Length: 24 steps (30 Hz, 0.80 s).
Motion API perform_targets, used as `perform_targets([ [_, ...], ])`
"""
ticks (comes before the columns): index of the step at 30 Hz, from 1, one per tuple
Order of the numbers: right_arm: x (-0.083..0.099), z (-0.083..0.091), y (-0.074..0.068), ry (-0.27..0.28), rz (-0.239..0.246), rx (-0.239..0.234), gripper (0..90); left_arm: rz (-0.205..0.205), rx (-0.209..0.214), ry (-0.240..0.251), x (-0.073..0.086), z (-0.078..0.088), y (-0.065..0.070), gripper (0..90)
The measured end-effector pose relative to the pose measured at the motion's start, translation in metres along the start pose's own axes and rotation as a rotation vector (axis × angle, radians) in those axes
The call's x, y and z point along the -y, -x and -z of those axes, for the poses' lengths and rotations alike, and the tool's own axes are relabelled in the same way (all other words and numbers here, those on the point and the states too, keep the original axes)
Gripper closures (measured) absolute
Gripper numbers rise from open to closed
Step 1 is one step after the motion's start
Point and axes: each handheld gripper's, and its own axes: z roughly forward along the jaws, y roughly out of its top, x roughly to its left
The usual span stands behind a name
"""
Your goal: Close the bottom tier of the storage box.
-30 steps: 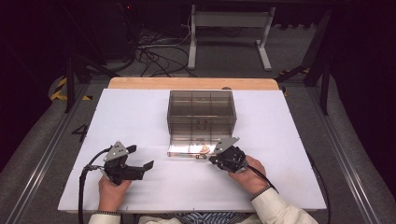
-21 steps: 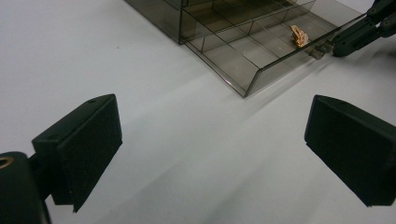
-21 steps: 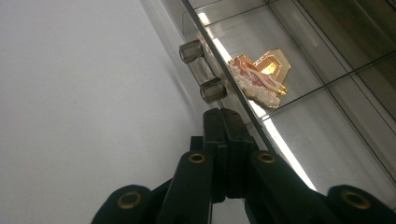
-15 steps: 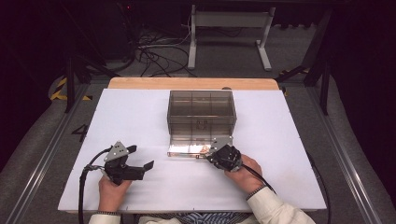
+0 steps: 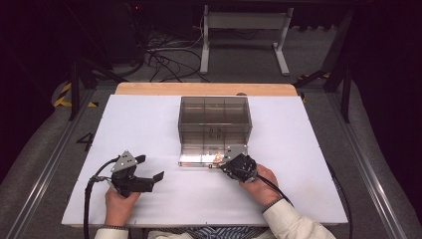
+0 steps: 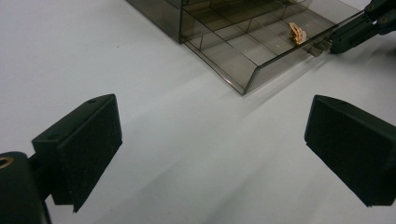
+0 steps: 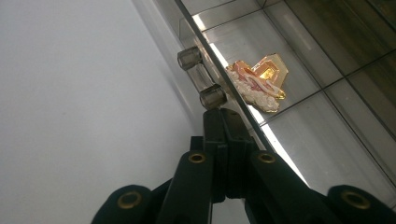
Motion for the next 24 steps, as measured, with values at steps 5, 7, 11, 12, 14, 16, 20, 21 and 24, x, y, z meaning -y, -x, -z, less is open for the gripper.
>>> perform_targets([
  [5, -0.001, -0.001, 0.002, 0.003, -0.014, 0.024, 90.0, 0.001, 0.001, 0.003, 0.0, 0.0, 0.0, 4.9],
  [7, -0.001, -0.002, 0.005, 0.006, -0.017, 0.031, 90.0, 0.0, 0.0, 0.003, 0.0, 0.0, 0.0, 4.9],
  [11, -0.002, -0.003, 0.009, 0.004, -0.025, 0.045, 90.0, 0.0, -0.001, 0.002, 0.0, 0.0, 0.0, 4.9],
  [12, -0.002, -0.003, 0.01, 0.007, -0.03, 0.048, 90.0, 0.0, -0.001, 0.002, 0.0, 0.0, 0.0, 4.9],
  [14, -0.002, -0.005, 0.013, 0.01, -0.036, 0.052, 90.0, 0.004, 0.001, 0.003, 0.0, 0.0, 0.0, 4.9],
  [16, -0.002, -0.005, 0.014, 0.01, -0.038, 0.052, 90.0, 0.002, 0.001, 0.001, 0.0, 0.0, 0.0, 4.9],
  [20, -0.003, -0.007, 0.017, 0.011, -0.04, 0.06, 90.0, -0.002, -0.001, 0.0, 0.0, 0.0, 0.0, 4.9],
  [21, -0.004, -0.007, 0.017, 0.01, -0.038, 0.064, 90.0, -0.003, -0.003, -0.001, 0.0, -0.001, -0.001, 4.9],
  [24, -0.005, -0.008, 0.018, 0.018, -0.043, 0.069, 90.0, 0.002, 0.0, -0.007, 0.0, -0.001, 0.0, 4.9],
])
